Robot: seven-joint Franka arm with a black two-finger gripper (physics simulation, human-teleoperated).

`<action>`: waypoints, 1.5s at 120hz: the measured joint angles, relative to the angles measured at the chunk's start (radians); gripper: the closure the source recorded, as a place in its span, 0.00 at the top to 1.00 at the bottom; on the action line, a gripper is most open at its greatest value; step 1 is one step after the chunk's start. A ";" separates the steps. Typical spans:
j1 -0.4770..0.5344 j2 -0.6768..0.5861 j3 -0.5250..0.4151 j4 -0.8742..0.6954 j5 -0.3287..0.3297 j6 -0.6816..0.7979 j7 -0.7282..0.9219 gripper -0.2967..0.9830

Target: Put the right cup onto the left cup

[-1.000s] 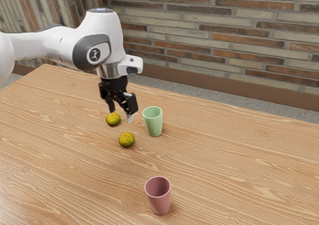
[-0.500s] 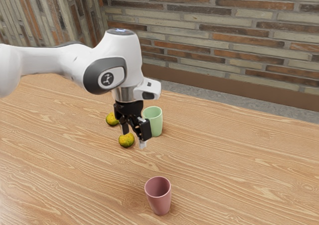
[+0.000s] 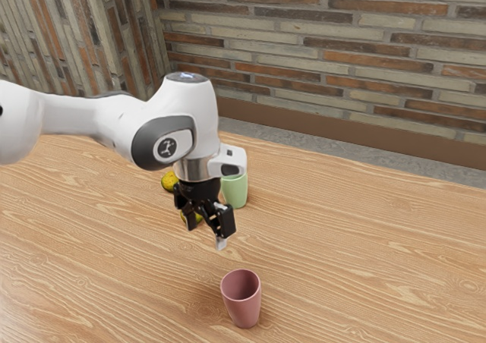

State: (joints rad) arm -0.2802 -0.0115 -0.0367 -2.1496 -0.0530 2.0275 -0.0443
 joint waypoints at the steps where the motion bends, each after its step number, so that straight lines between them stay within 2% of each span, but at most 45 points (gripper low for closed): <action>1: 0.001 -0.001 0.000 -0.002 -0.001 0.001 -0.002 0.75; 26: 0.021 -0.029 -0.016 -0.046 -0.010 0.026 -0.037 0.75; 91: -0.104 0.043 -0.018 -0.039 -0.016 0.061 -0.087 0.75; 126: -0.017 0.076 -0.017 -0.031 -0.018 0.084 -0.098 0.75; 180: -0.039 0.111 -0.017 -0.017 -0.019 0.095 -0.108 0.75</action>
State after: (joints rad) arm -0.3191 0.0994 -0.0541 -2.1666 -0.0717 2.1227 -0.1522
